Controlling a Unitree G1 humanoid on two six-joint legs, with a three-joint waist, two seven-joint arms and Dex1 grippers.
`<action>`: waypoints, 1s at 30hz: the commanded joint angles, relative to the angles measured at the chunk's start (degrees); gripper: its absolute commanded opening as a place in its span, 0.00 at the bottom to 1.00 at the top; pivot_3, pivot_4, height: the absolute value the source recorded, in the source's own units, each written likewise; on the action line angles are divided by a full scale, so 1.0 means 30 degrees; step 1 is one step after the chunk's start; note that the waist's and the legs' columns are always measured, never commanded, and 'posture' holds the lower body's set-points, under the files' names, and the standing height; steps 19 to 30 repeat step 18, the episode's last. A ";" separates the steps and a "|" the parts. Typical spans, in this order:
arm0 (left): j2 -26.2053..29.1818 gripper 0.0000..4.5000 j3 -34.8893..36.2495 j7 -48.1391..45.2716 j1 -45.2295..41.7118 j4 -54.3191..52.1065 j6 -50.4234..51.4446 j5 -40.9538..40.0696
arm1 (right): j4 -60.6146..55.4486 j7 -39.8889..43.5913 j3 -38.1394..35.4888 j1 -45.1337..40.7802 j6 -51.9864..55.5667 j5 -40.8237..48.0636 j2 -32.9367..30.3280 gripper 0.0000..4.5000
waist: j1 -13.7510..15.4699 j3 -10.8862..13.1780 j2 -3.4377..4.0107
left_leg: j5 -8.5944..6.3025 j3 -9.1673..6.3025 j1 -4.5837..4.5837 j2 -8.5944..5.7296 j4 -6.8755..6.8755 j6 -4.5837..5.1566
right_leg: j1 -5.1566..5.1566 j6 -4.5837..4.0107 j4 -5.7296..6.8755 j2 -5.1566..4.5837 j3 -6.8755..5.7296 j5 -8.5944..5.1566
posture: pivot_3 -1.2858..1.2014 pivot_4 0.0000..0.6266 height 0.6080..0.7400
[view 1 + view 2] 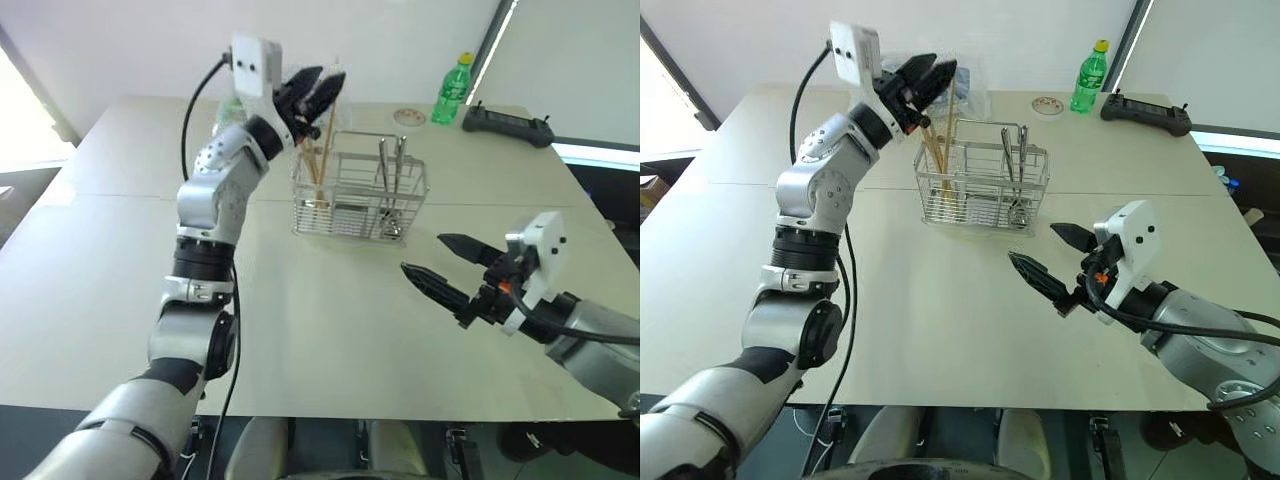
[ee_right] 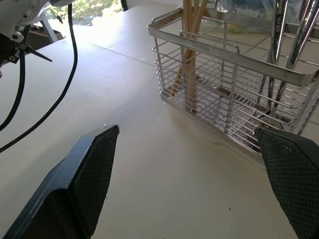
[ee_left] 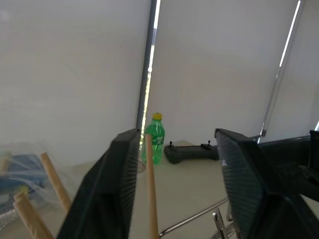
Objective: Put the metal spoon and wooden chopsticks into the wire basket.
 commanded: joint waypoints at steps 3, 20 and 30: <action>0.0999 1.00 0.0608 -0.0163 -0.0915 -0.2252 0.1852 -0.1092 | 0.0095 0.0742 -0.0687 -0.0507 -0.0398 -0.0507 -0.0653 1.00 | -0.0018 0.0000 0.0003 | 0.0000 0.0002 0.0001 0.0001 -0.0002 0.0000 | 0.0001 0.0000 -0.0002 0.0000 0.0003 -0.0001 | 0.52 0.24 0.62; 1.4606 1.00 -0.3087 -1.7504 0.0909 -0.2155 0.1534 -0.0210 | 0.7311 0.8130 -0.2572 -0.3631 -0.1213 -0.4384 -0.5041 1.00 | -0.0506 0.0004 0.0166 | -0.0020 0.0008 -0.0004 0.0049 -0.0050 0.0031 | -0.0030 -0.0129 -0.0006 0.0014 -0.0006 -0.0071 | 0.52 0.24 0.62; 1.4606 1.00 -0.3087 -1.7504 0.0909 -0.2155 0.1534 -0.0210 | 0.7311 0.8130 -0.2572 -0.3631 -0.1213 -0.4384 -0.5041 1.00 | -0.0506 0.0004 0.0166 | -0.0020 0.0008 -0.0004 0.0049 -0.0050 0.0031 | -0.0030 -0.0129 -0.0006 0.0014 -0.0006 -0.0071 | 0.52 0.24 0.62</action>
